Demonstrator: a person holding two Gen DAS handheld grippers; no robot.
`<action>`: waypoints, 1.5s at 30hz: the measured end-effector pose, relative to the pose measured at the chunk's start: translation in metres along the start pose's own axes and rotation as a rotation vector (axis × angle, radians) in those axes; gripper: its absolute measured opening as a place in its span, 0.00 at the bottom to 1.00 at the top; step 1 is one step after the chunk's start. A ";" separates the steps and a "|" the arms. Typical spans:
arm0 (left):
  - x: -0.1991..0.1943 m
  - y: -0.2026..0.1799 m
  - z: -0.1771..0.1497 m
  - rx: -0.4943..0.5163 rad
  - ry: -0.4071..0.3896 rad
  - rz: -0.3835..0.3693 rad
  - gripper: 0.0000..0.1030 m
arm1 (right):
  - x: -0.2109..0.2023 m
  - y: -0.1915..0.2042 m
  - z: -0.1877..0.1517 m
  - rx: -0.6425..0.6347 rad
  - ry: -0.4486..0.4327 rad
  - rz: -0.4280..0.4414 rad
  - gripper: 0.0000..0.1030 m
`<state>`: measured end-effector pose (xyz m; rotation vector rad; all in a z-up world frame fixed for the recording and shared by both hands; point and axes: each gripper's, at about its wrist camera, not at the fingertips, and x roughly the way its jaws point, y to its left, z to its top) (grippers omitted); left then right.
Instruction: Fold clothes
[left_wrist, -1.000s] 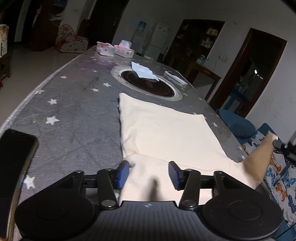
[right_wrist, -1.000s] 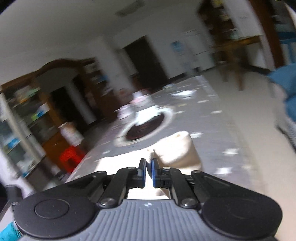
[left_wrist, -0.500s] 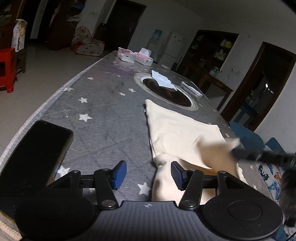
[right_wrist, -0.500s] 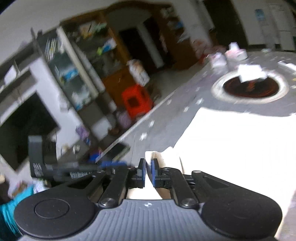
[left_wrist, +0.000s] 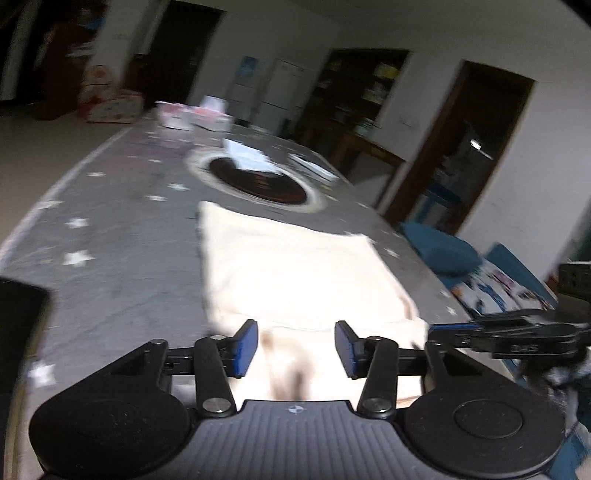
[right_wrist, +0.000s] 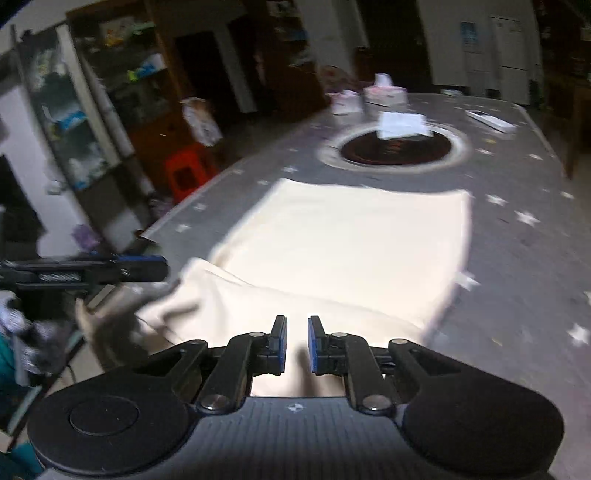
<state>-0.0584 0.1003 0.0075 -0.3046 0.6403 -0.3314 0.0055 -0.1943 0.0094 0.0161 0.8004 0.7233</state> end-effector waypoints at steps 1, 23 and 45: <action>0.006 -0.005 -0.001 0.014 0.013 -0.012 0.39 | -0.002 -0.005 -0.004 0.005 0.002 -0.018 0.11; 0.043 -0.006 0.001 0.086 0.086 0.041 0.24 | 0.016 -0.010 -0.001 -0.079 -0.046 -0.122 0.21; 0.005 -0.023 -0.026 0.236 0.133 0.029 0.31 | -0.010 0.034 -0.041 -0.352 0.022 -0.116 0.34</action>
